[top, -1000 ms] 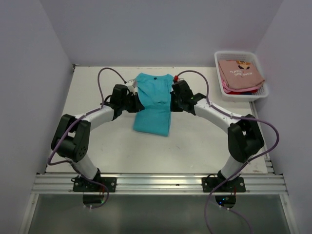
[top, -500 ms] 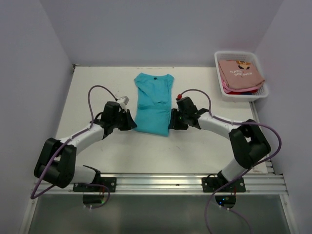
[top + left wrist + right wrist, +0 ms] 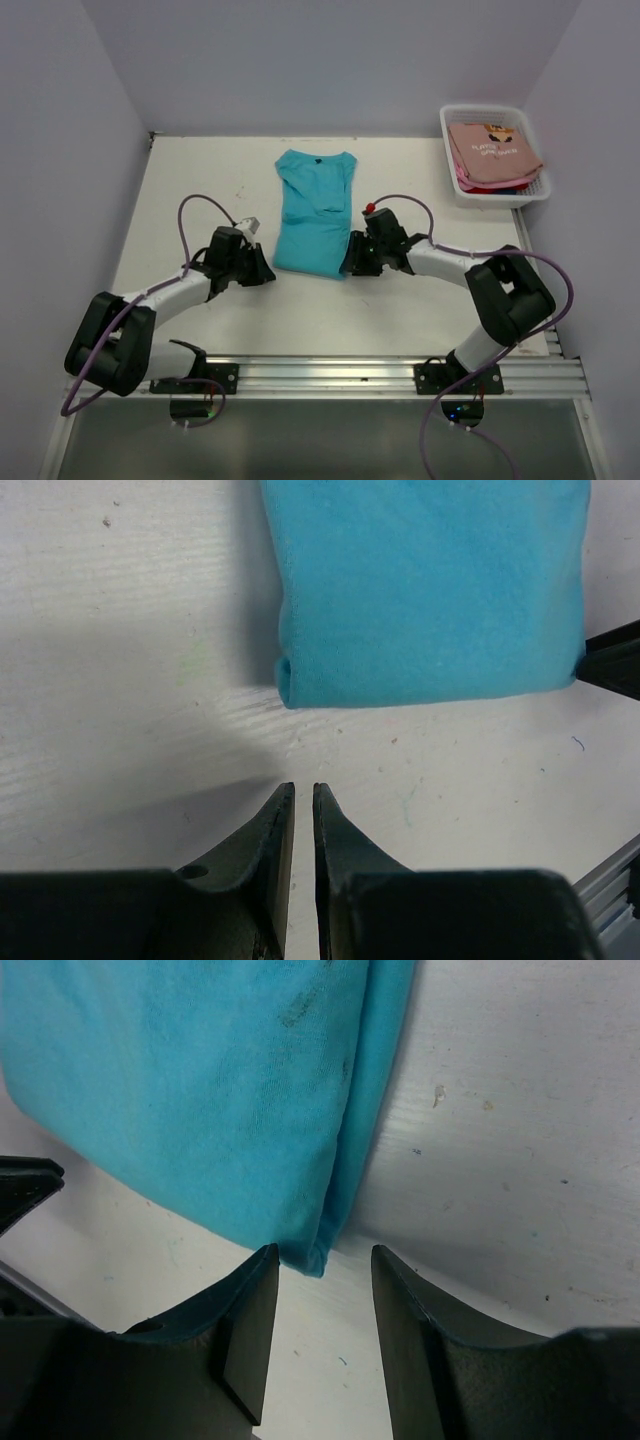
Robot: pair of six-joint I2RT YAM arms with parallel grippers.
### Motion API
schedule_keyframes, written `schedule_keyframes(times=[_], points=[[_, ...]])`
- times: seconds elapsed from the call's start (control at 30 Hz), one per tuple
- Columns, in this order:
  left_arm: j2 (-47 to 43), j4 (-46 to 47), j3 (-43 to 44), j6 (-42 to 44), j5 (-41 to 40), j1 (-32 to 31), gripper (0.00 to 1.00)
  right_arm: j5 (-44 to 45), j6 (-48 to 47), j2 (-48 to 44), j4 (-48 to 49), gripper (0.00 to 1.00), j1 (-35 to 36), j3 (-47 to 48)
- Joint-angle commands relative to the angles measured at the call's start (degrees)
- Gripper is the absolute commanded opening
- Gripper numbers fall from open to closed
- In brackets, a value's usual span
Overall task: Fold and stack the t-shirts
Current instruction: Fold the tshirt
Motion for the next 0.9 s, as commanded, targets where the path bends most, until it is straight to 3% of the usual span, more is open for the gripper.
schedule_keyframes(times=[0.0,0.37,0.77,0.87], points=[[-2.4,3.8,-0.5,-1.0,-0.5,-0.1,0.16,-3.3,3.5,0.8,5.9,0.46,0.2,-1.6],[-3.9,2.8,-1.2,-1.2,-1.3,-0.1,0.15,-5.7,7.8,7.0,13.8,0.42,0.3,-4.0],[-5.7,2.2,-1.9,-1.4,-0.6,-0.1,0.15,-1.0,6.3,0.2,5.3,0.0,0.2,-4.3],[-6.4,3.0,-2.7,-2.2,0.5,-0.1,0.15,-0.4,5.3,-2.3,2.5,0.0,0.2,-3.2]])
